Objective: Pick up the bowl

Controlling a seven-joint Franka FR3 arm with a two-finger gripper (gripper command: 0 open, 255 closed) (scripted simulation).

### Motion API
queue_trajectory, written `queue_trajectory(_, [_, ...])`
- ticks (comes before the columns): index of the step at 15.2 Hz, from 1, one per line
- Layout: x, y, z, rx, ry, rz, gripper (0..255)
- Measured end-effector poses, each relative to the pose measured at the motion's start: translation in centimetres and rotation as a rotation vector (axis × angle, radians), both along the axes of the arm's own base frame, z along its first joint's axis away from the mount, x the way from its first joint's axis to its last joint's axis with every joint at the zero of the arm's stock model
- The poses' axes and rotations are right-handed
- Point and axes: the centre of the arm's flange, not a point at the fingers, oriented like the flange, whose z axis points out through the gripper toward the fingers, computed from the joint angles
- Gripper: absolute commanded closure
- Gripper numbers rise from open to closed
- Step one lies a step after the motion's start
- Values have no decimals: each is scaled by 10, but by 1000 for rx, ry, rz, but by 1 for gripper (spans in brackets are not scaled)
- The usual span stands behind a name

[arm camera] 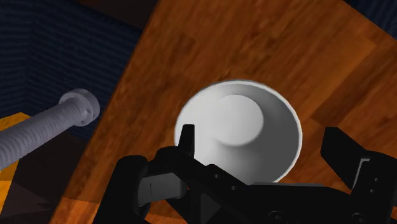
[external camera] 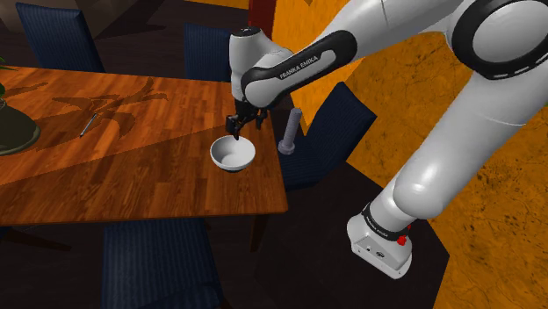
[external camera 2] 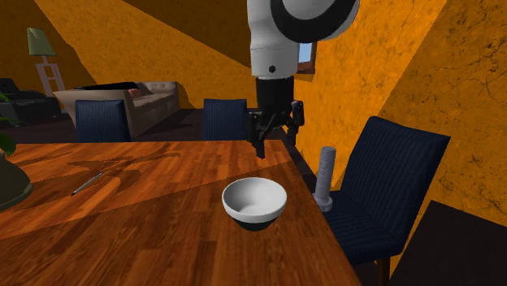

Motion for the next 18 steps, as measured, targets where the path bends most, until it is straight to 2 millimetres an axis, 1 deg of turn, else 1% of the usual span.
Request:
queue_trajectory(2, [10, 12, -15, -5, -2, -2, 0])
queue_trajectory(3, [19, 18, -23, -7, -3, -3, 0])
queue_trajectory(6, [45, 33, -53, -14, -5, -6, 0])
queue_trajectory(7, [52, 37, -62, -17, -6, -7, 0])
queue_trajectory(9, [63, 51, -81, -21, -7, -9, 0])
queue_trajectory(10, [73, 54, -92, -23, -8, -9, 0])
queue_trajectory(11, [82, 57, -98, -26, -9, -11, 0])
queue_trajectory(13, [97, 70, -122, -31, -11, -13, 0])
queue_trajectory(15, [105, 77, -138, -35, -11, -14, 0])
queue_trajectory(18, [107, 79, -155, -36, -12, -15, 0])
